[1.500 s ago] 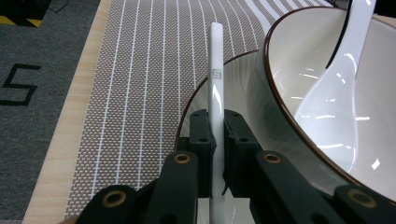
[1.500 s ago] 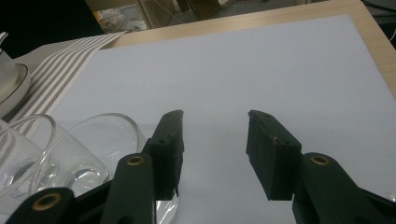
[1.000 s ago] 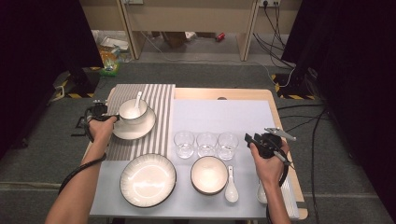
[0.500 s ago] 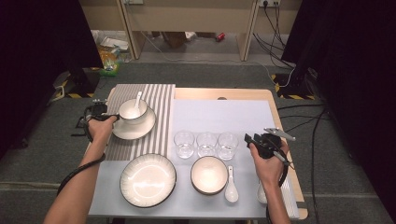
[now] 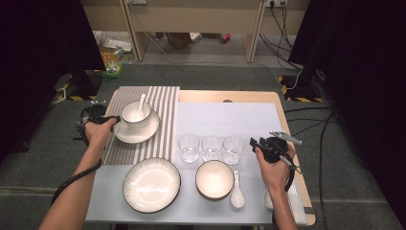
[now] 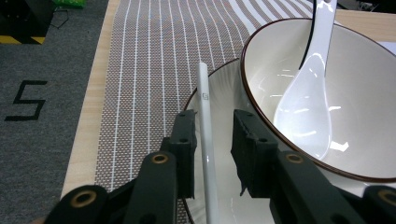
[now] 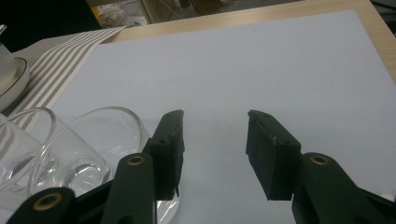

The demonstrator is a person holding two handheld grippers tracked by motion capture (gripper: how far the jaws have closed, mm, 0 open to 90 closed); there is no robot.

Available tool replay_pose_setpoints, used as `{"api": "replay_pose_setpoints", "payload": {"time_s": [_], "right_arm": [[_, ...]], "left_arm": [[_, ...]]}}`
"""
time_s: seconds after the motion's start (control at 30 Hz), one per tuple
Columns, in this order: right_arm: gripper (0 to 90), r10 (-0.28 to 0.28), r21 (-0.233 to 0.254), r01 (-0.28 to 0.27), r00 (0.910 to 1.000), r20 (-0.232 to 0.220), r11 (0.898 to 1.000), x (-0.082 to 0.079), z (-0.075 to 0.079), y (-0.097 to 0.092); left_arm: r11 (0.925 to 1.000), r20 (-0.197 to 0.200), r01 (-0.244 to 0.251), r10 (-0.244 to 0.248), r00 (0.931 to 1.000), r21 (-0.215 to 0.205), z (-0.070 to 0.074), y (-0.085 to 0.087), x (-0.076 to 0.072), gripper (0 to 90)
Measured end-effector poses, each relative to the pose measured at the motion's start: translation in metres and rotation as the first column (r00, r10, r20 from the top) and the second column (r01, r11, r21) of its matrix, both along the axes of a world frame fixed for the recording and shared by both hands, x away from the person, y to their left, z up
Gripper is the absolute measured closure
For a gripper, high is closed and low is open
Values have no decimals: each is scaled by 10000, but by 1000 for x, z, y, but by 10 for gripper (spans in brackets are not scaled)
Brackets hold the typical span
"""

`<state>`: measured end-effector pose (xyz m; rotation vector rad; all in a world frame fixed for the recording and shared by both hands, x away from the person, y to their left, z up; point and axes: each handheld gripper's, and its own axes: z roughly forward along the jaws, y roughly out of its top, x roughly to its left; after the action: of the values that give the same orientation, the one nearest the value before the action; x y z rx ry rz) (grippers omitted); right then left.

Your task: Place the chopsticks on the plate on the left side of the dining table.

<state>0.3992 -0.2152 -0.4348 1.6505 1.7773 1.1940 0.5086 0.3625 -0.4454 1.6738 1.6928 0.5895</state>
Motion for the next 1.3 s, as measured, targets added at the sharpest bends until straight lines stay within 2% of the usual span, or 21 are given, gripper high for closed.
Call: {"api": "replay_pose_setpoints", "payload": {"time_s": [0.23,0.47,0.53,0.63,0.83,0.97,1.13,1.17,1.23,1.3], "right_arm": [[568,-1,-7,1,10000,-7,10000,0,0,0],[569,2,-44,-2,10000,-14,10000,-1,0,-1],[569,-25,-32,25,10000,3,10000,-1,1,-2],[569,-55,-26,55,10000,18,10000,-2,2,-3],[570,-107,29,107,9999,41,9999,-3,3,-6],[570,-115,17,115,9999,86,9999,-3,4,-6],[570,-123,22,123,9999,-7,9999,-3,3,-5],[570,-124,29,124,9999,-27,9999,-3,3,-5],[570,-107,26,107,9999,-6,9999,-2,2,-6],[570,-117,52,117,9999,-25,9999,-2,2,-6]], "left_arm": [[9999,62,146,-146,9999,-43,3,2,-9,677],[9991,101,418,-418,9991,-84,6,0,-26,639],[9984,51,560,-560,9984,-99,7,0,-33,631],[9975,136,619,-615,9980,-337,9,1,-43,628],[9954,59,860,-858,9963,-420,12,7,-63,674],[9965,-290,789,-797,9964,-273,10,15,-70,726],[9970,-763,772,-771,9941,-10,1,23,-72,751],[9962,-957,874,-866,9916,38,-1,24,-71,756],[9962,-1071,865,-846,9906,124,-6,25,-70,763],[9943,-1395,1061,-1033,9848,131,-10,26,-69,766]]}}
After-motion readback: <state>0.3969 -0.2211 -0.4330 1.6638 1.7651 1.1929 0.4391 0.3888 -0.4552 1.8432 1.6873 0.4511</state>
